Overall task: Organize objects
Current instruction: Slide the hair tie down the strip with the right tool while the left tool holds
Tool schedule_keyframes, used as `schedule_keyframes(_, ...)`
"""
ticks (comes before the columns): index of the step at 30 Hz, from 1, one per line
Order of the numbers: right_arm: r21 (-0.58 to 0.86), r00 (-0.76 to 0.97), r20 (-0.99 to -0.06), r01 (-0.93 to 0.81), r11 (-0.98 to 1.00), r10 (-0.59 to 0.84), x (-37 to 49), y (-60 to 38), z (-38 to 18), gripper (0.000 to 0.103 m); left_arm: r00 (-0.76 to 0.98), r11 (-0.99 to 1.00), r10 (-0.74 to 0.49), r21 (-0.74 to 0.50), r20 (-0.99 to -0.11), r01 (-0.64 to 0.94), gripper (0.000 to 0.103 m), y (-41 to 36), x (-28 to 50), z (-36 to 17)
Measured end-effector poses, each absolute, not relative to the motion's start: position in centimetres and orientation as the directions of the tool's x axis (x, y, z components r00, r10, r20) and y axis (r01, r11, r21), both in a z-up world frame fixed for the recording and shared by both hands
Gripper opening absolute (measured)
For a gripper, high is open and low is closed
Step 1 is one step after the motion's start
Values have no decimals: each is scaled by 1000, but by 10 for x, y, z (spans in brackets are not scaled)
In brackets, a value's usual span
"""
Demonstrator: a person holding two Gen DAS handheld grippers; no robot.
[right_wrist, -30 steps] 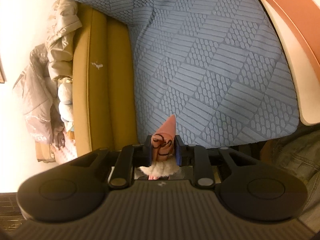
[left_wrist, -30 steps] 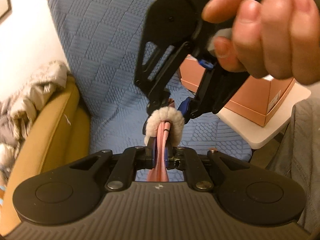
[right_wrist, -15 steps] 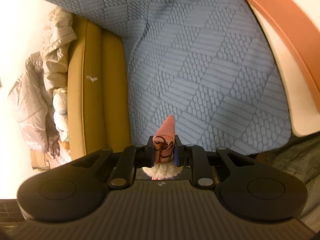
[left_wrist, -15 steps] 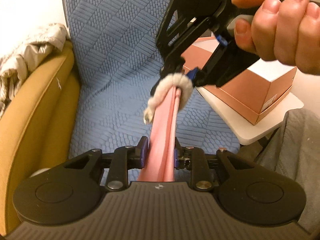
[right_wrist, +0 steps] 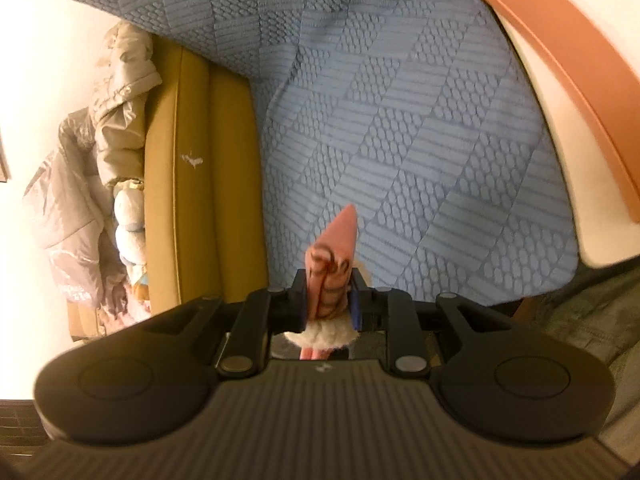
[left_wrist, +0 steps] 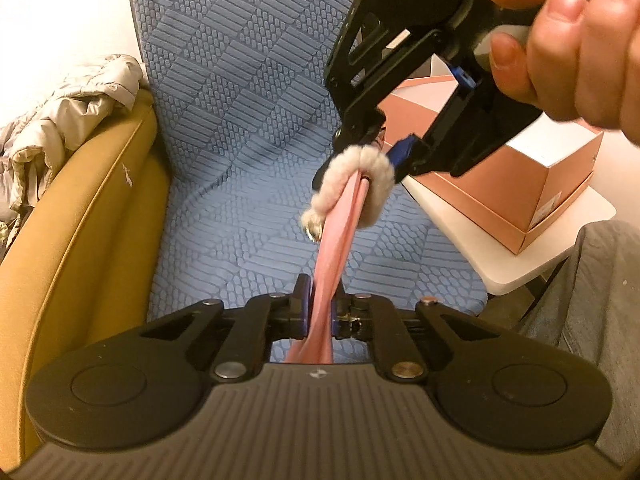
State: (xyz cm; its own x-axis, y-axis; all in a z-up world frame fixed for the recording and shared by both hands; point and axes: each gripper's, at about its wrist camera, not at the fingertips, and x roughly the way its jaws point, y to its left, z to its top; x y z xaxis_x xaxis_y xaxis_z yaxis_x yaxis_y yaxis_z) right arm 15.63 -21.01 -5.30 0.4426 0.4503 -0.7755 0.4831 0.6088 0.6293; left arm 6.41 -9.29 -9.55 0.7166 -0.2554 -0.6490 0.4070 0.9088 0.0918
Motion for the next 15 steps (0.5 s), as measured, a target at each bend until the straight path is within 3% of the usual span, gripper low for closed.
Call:
schedule_keyframes(6,651,475,-755,461,603,453,154,-207,-51,31,710,918,-261,60,-654,392,11,-87,68,-93)
schedule_keyframes(10,655,515,-742,421,627,429,148,-206,-39,50,695,926,-263,28,-669,377,11,-85,74,-95)
schedule_keyframes(15,664,536,-725,378,645,433,135,-201,-35,53,678,934,-266,-9,-686,357,11,-84,80,-97)
